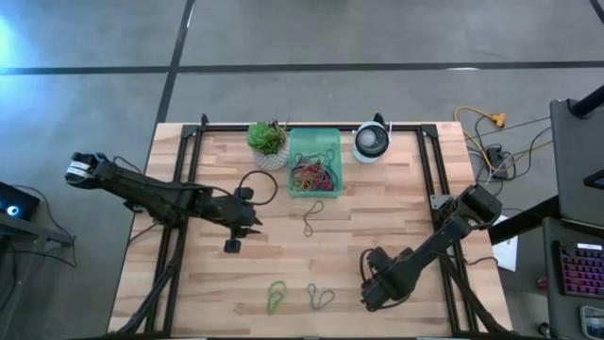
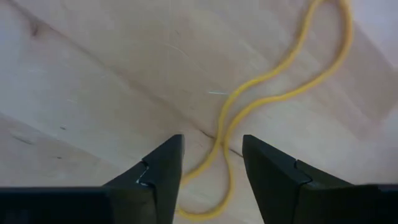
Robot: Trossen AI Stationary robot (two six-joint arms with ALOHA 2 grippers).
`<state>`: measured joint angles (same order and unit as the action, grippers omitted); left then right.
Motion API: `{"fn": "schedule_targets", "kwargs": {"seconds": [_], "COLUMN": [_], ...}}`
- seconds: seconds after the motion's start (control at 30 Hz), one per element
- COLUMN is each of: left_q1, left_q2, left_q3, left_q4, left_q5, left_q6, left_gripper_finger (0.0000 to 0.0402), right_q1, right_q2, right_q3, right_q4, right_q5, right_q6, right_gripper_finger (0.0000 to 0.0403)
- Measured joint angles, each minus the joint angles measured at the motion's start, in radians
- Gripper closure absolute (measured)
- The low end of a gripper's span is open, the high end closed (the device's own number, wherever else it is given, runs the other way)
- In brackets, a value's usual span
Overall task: Pick and place rubber bands into bin
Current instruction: Put the yellow rubber band into the green bin
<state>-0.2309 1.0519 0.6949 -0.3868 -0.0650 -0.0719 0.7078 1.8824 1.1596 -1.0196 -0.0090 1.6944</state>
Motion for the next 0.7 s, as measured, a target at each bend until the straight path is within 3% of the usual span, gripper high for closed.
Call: {"fn": "schedule_targets", "kwargs": {"seconds": [0.27, 0.7], "left_q1": [0.0, 0.0], "left_q2": [0.015, 0.017], "left_q3": [-0.001, -0.001], "left_q4": [0.015, 0.012], "left_q5": [0.0, 0.0], "left_q6": [0.001, 0.004], "left_gripper_finger": [0.0311, 0.0311], "right_q1": [-0.002, -0.001], "right_q2": [-0.011, -0.011], "right_q3": [-0.09, -0.108], "right_q4": [0.11, 0.129], "right_q5": [-0.081, -0.087], "right_q6": [0.06, 0.012], "right_gripper_finger": [0.0242, 0.0248]}}
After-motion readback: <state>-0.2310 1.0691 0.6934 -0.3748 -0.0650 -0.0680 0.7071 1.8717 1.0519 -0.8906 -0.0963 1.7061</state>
